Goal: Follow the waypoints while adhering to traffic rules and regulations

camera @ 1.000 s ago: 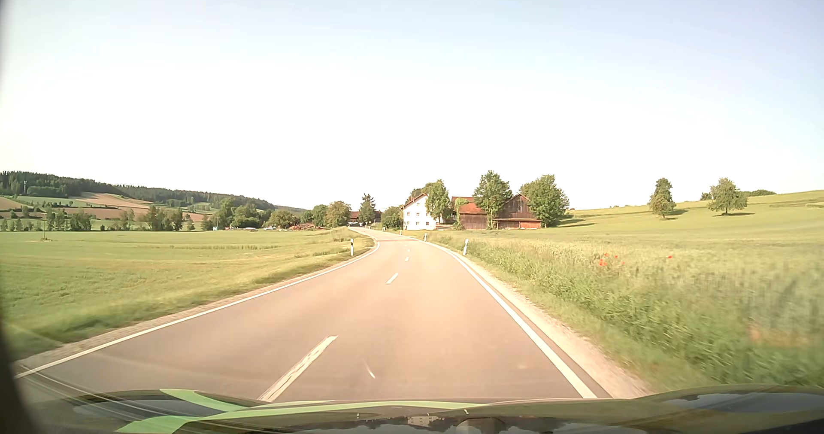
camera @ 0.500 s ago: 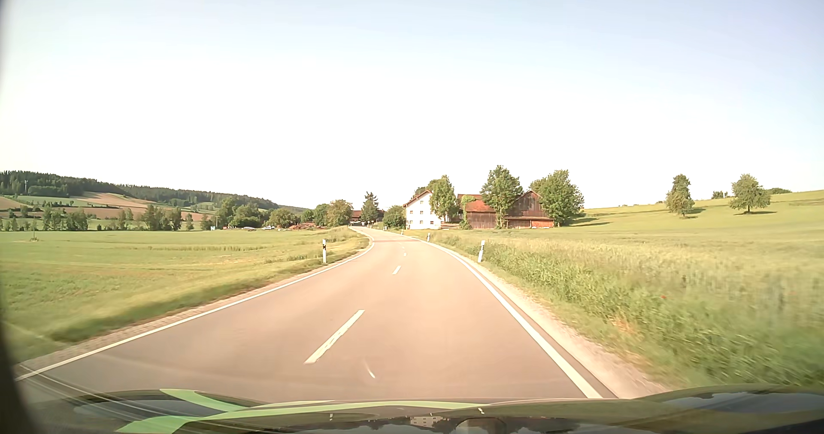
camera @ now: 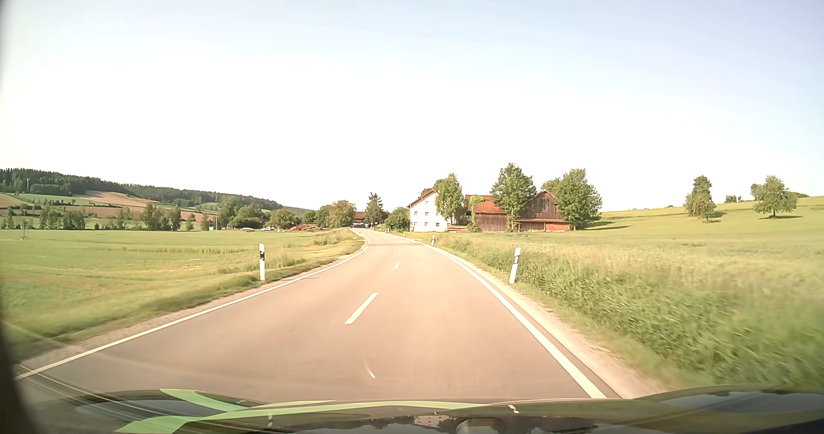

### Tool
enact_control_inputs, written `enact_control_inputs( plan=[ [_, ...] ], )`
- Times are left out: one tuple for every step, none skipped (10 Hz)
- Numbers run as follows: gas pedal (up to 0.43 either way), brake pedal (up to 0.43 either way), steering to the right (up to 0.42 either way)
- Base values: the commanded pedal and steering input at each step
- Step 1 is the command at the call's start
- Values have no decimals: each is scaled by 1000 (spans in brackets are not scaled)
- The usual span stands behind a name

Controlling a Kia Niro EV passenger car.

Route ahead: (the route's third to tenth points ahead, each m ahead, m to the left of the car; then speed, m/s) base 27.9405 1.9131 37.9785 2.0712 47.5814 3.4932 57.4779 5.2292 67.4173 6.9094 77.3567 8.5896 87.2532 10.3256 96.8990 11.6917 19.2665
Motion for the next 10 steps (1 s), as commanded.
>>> enact_control_inputs(
  plan=[
    [79,0,-12],
    [79,0,-12],
    [79,0,-13],
    [87,0,-13],
    [87,0,-13],
    [98,0,-13],
    [98,0,-13],
    [110,0,-14],
    [110,0,-14],
    [110,0,-14]
  ],
)
